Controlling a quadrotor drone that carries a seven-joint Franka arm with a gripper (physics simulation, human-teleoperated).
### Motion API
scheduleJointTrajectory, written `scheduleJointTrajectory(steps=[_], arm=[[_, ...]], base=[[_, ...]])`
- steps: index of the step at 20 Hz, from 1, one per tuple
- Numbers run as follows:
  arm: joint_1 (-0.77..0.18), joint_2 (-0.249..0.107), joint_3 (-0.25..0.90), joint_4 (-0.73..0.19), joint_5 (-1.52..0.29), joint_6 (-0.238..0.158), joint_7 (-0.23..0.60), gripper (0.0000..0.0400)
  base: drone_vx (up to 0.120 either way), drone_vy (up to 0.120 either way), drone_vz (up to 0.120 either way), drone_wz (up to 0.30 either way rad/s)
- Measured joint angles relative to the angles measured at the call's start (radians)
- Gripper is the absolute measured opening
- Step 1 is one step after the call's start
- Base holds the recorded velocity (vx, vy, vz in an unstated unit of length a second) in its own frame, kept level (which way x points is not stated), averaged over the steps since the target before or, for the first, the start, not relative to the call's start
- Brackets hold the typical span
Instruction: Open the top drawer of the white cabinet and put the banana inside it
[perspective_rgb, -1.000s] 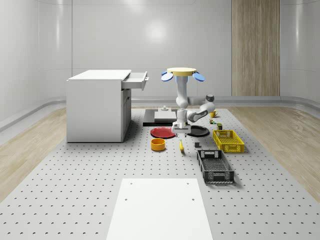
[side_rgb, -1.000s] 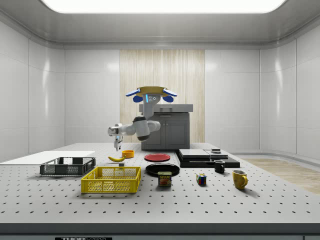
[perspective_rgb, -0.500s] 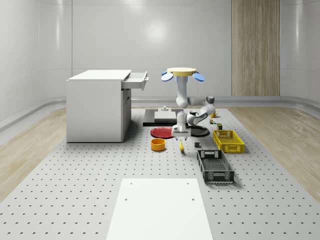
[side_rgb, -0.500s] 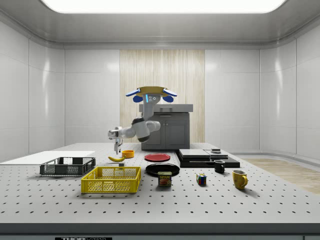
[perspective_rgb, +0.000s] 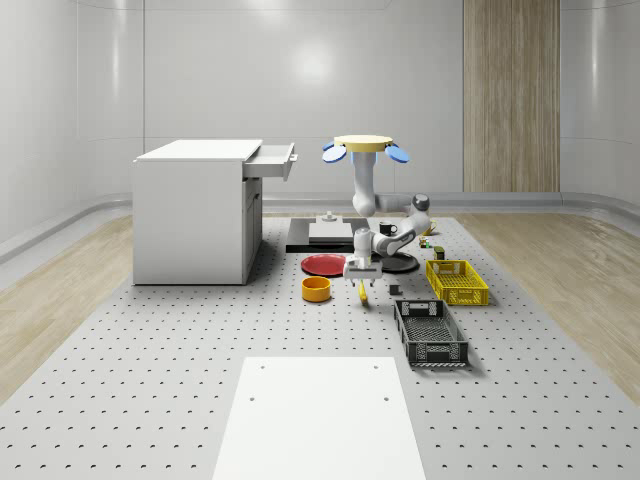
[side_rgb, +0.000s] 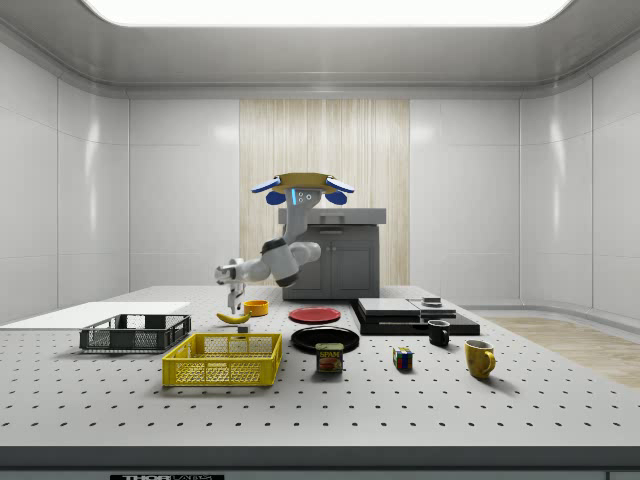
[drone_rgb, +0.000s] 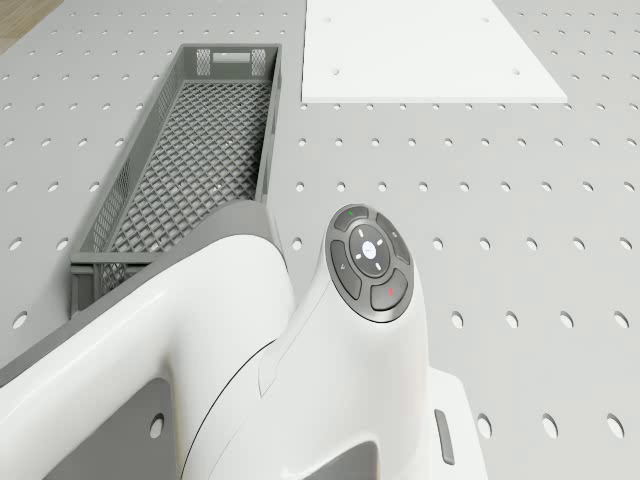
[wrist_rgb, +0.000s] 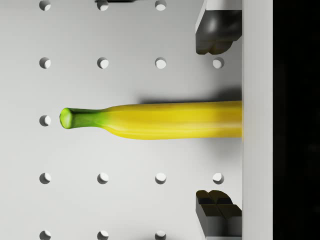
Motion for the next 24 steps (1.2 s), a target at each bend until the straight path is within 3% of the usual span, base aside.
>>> scheduleJointTrajectory(steps=[24], arm=[[0.07,0.05,0.054,0.105,0.056,0.017,0.016,0.04]], base=[[0.0,0.0,0.0,0.0]])
